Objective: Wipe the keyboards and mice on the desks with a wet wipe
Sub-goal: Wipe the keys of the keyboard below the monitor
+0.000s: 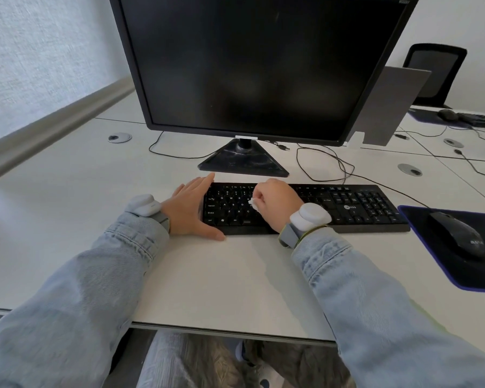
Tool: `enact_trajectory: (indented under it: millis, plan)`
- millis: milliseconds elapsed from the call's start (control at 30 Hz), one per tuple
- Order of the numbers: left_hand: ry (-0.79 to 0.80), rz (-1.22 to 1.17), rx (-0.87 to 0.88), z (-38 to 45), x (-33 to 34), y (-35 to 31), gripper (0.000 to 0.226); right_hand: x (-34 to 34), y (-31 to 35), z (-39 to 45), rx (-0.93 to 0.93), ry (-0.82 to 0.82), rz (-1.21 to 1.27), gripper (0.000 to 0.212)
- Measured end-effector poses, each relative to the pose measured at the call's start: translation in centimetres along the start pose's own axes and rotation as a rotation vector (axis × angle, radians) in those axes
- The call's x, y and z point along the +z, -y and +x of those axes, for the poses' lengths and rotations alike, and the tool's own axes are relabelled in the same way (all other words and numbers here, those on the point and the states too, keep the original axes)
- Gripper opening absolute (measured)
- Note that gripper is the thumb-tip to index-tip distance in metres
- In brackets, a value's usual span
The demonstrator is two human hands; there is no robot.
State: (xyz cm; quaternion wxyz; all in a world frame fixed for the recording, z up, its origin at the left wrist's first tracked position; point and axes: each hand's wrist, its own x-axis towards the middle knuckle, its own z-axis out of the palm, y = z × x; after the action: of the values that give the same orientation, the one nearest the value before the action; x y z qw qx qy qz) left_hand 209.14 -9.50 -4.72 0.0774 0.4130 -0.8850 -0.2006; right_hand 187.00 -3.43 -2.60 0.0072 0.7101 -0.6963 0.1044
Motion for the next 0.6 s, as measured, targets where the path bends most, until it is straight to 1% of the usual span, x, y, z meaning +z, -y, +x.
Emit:
enact_trajectory:
  millis: [67,100,200,267,367,433,467,533,600]
  plan:
    - [-0.006,0.011,0.01,0.2,0.2,0.3,0.162,-0.6,-0.6,0.2,0.036,0.005,-0.073,0.016]
    - [-0.005,0.012,0.015,0.2,0.2,0.4,0.164,-0.7,-0.7,0.2,0.039,-0.01,-0.061,0.017]
    - [-0.001,0.006,0.016,0.3,0.2,0.6,0.166,-0.8,0.9,-0.6,-0.07,-0.048,0.098,0.018]
    - [0.003,0.015,0.013,0.3,0.1,0.4,0.167,0.0,1.7,-1.0,-0.092,-0.046,0.101,0.015]
    - [0.003,0.014,0.012,0.3,0.1,0.4,0.168,0.0,0.1,-0.9,0.051,-0.061,-0.028,0.011]
    - [0.009,0.023,0.008,0.2,0.0,0.4,0.168,-0.2,-1.0,-1.5,0.124,-0.126,-0.005,0.011]
    - [0.013,0.037,-0.003,0.3,0.0,0.2,0.167,-0.2,-0.7,-2.0,0.111,-0.165,0.056,0.011]
    - [0.01,0.085,-0.032,0.7,0.2,-0.6,0.162,0.2,1.6,-3.5,-0.005,-0.173,0.163,0.011]
    - [-0.006,0.149,-0.023,1.4,0.9,-1.9,0.158,1.6,4.2,-4.9,-0.133,-0.143,0.144,0.005]
